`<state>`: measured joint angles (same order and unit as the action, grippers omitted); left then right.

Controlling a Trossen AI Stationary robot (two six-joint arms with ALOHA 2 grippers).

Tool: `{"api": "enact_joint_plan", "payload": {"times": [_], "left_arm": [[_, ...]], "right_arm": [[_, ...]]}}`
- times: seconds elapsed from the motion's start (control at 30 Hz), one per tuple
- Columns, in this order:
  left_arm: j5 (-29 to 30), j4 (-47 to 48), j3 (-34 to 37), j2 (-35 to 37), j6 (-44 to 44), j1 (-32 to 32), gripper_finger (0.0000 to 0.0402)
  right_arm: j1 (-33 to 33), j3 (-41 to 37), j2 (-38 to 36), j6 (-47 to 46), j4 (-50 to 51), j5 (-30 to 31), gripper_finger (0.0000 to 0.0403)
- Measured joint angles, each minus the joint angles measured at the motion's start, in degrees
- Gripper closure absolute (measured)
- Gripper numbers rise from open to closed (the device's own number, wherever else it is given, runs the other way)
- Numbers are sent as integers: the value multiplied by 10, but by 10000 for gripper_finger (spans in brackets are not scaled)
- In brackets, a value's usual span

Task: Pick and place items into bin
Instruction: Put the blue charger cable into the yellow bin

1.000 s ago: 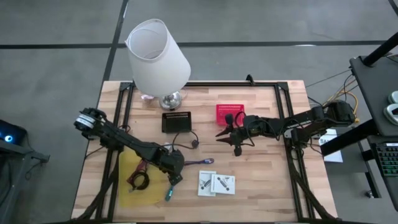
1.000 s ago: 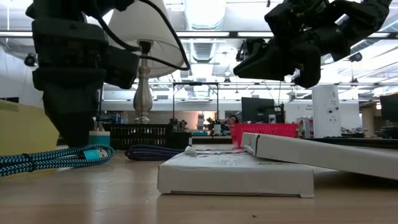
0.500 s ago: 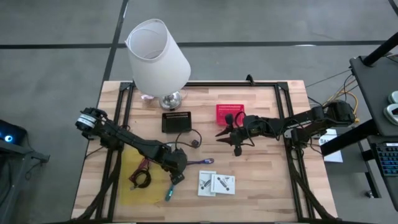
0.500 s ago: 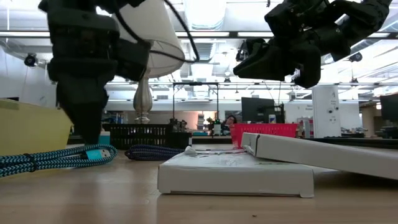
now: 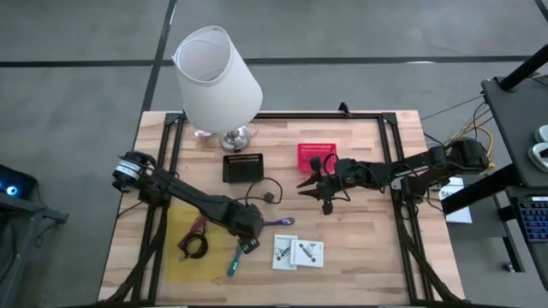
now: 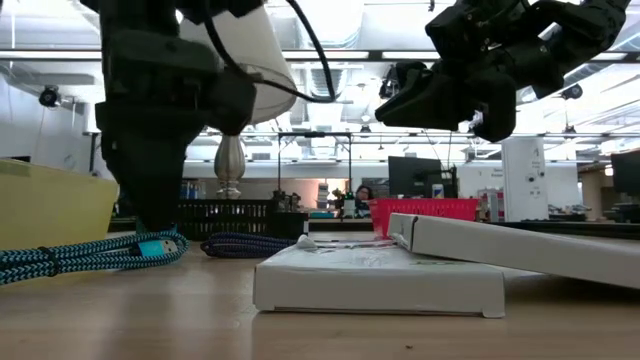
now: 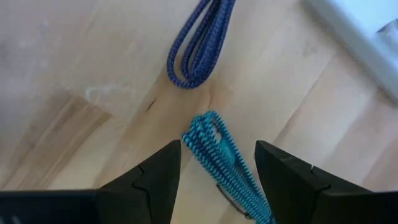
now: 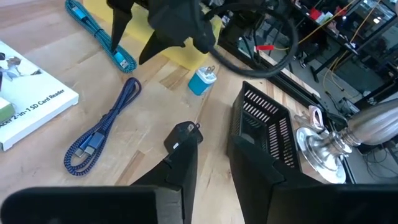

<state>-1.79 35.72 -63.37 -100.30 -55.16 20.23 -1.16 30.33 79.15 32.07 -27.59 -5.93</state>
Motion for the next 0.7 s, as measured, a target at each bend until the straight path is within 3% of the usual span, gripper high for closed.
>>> {"api": "enact_joint_plan", "payload": {"times": [0.27, 0.7], "left_arm": [[-2, 74, -52, -32, -3, 0, 212], [-35, 73, -40, -35, -30, 3, 212]], "right_arm": [[0, 0, 0, 0, 2, 0, 330], [0, 0, 0, 0, 8, 0, 323]]}}
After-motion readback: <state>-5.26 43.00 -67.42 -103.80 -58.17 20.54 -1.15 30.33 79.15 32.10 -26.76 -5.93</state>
